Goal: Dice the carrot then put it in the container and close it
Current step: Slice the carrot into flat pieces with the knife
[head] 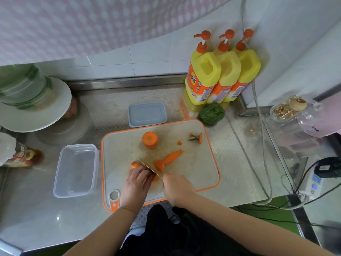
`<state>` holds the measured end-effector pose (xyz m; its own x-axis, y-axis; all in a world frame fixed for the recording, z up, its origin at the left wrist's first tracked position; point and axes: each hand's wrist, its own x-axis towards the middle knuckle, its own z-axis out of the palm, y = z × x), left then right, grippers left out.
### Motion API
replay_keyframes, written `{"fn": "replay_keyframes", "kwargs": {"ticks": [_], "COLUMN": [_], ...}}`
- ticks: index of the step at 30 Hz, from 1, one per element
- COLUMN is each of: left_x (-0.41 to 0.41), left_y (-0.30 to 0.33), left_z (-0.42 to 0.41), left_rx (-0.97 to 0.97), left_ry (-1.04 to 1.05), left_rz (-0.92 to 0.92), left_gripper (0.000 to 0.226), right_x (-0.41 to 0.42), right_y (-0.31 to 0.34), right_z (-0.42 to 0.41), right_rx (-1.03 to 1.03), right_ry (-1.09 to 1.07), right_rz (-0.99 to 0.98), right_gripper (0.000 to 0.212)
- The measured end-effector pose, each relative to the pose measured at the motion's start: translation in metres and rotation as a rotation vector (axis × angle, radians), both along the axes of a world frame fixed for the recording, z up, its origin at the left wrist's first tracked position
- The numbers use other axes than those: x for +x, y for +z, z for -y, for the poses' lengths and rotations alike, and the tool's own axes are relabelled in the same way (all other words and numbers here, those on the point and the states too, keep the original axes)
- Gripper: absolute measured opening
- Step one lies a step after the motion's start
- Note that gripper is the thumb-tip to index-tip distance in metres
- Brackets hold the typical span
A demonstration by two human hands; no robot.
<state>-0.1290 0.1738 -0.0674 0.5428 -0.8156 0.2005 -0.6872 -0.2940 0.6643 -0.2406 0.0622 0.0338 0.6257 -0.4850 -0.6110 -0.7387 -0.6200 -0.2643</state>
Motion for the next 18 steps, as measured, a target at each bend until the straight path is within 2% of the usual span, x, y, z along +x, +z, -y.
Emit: {"fn": "replay_keyframes", "kwargs": {"ticks": [10, 18], "left_x": [-0.001, -0.002], "left_y": [0.000, -0.003], "left_z": [-0.001, -0.002], "left_rx": [-0.020, -0.026], "left_ry": [0.007, 0.028], "left_rz": [0.024, 0.045], "left_gripper": [0.027, 0.046], "right_x": [-0.016, -0.002], "right_y": [-0.004, -0.022], "right_z": [0.006, 0.005], "right_rx": [0.056, 0.055], "right_ry": [-0.029, -0.065], "right_rz": [0.001, -0.011], "right_gripper": [0.019, 0.020]}}
